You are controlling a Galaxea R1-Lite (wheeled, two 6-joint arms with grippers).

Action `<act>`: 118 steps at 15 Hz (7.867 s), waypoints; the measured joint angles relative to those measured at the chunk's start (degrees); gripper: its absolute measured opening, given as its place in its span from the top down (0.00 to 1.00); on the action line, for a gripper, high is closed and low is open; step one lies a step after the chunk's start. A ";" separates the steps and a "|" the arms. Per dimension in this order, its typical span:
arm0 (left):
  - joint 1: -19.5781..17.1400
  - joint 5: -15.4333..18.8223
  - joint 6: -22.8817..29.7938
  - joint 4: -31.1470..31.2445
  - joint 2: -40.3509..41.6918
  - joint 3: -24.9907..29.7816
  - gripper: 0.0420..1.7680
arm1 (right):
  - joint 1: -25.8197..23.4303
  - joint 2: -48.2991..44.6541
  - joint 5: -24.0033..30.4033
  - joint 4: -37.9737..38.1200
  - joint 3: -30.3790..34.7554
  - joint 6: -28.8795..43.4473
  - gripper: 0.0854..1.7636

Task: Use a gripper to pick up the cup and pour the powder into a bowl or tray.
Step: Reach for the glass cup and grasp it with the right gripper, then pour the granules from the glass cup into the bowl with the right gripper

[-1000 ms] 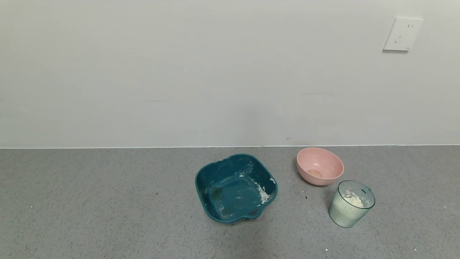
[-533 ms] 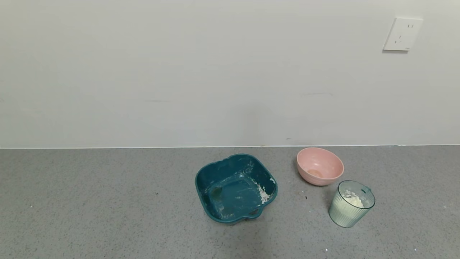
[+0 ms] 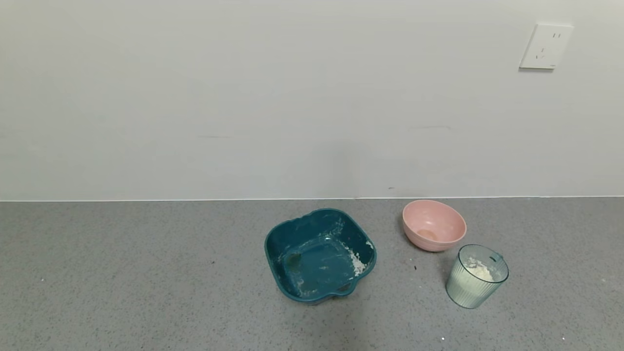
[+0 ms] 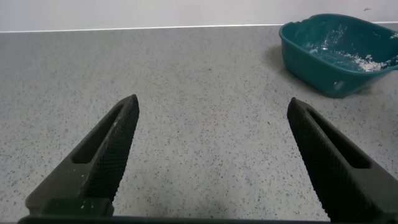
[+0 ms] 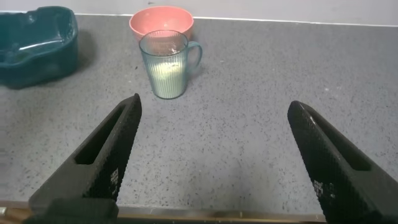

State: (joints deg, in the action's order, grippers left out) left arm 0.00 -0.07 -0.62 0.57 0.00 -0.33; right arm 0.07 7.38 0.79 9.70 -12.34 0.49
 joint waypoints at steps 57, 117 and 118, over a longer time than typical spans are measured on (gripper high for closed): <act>0.00 0.00 0.02 -0.02 0.00 -0.02 0.03 | 14.03 113.91 -5.52 -99.23 6.36 2.65 0.27; 0.00 0.00 0.00 -0.02 0.00 -0.02 0.03 | 34.62 108.47 -33.06 -29.38 -64.76 -51.88 0.28; 0.00 0.00 0.00 -0.02 0.00 -0.02 0.03 | 35.23 108.69 -33.51 -29.44 -65.20 -54.07 0.28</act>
State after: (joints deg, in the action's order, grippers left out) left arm 0.00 -0.07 -0.62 0.55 0.00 -0.35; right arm 35.30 116.07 -32.72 -19.74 -77.53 -53.58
